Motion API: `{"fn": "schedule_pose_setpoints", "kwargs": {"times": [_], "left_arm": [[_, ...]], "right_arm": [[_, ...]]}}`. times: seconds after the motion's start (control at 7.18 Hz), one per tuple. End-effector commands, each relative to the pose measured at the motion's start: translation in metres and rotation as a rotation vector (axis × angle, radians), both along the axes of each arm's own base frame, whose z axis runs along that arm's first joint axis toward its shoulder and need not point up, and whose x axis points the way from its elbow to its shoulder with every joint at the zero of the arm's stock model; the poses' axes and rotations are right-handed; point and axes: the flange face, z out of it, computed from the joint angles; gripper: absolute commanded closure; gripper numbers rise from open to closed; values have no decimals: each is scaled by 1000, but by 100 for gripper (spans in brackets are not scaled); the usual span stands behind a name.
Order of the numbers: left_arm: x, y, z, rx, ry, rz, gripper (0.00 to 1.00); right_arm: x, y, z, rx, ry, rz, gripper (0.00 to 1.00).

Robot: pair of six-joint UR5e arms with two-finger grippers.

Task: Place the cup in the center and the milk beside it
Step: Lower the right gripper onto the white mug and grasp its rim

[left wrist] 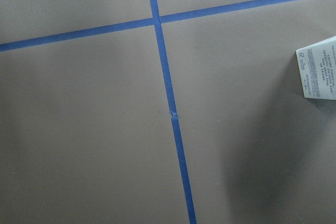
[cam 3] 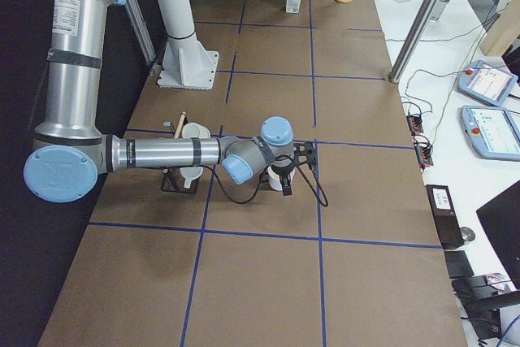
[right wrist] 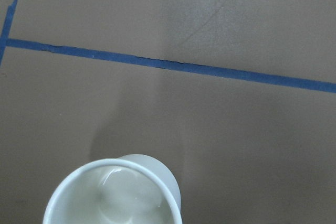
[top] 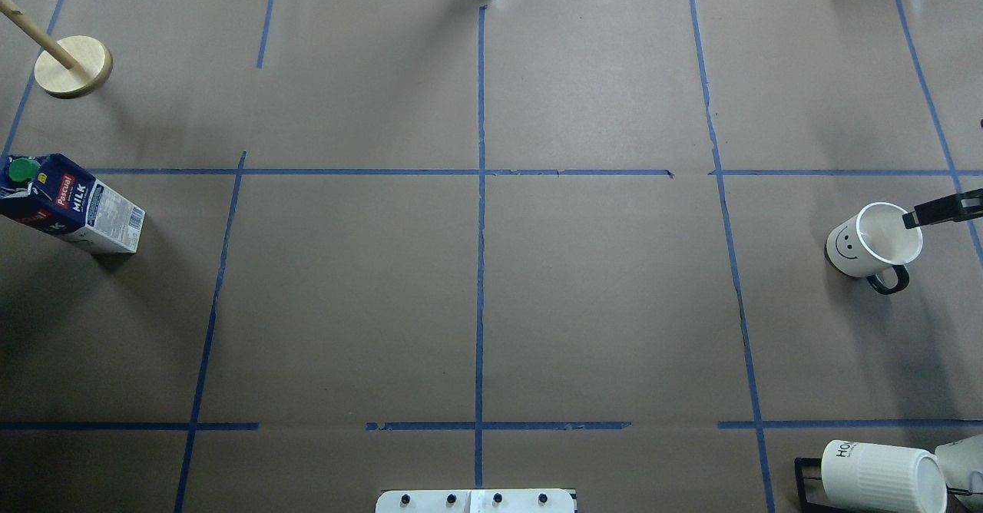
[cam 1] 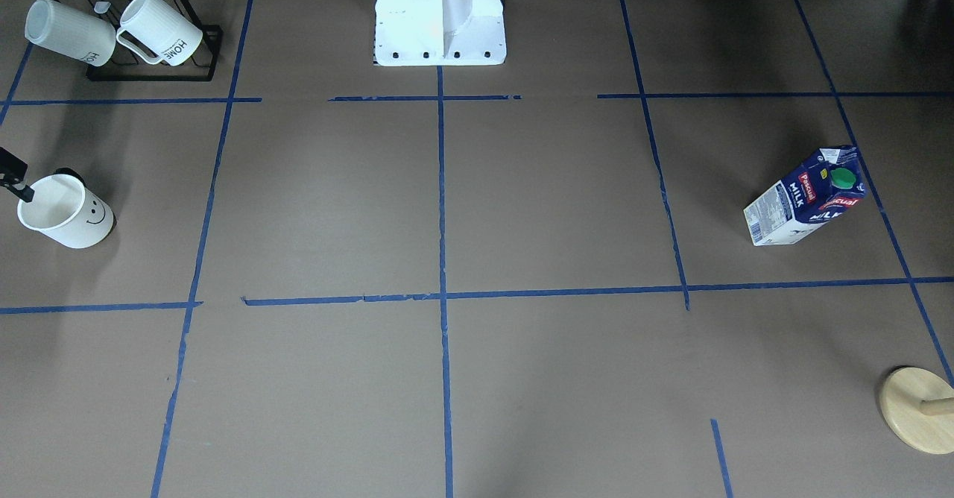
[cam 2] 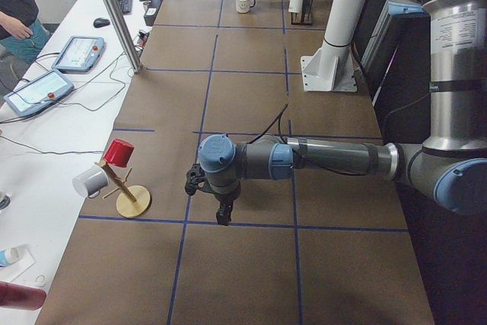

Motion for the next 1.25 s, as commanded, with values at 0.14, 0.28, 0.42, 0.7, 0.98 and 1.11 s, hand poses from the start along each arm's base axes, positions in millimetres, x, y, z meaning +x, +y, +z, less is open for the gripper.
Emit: {"fn": "schedule_pose_setpoints", "kwargs": {"times": [0.14,0.28,0.42,0.7,0.98,1.11], "left_arm": [[0,0,3,-6,0,0,0],[0,1,3,-8,0,0,0],[0,4,6,-12,1,0,0],[0,5,6,-13,3,1,0],[1,4,6,-12,3,1,0],[1,4,6,-11,3,2,0]], "right_arm": [[-30,7,15,-9,34,-48,15],[-35,5,15,-9,34,-55,30],[-39,4,21,-17,39,-63,72],[-42,1,20,-14,38,-67,91],[-48,-6,9,-2,18,-72,100],[-52,-13,-2,9,5,-76,100]]}}
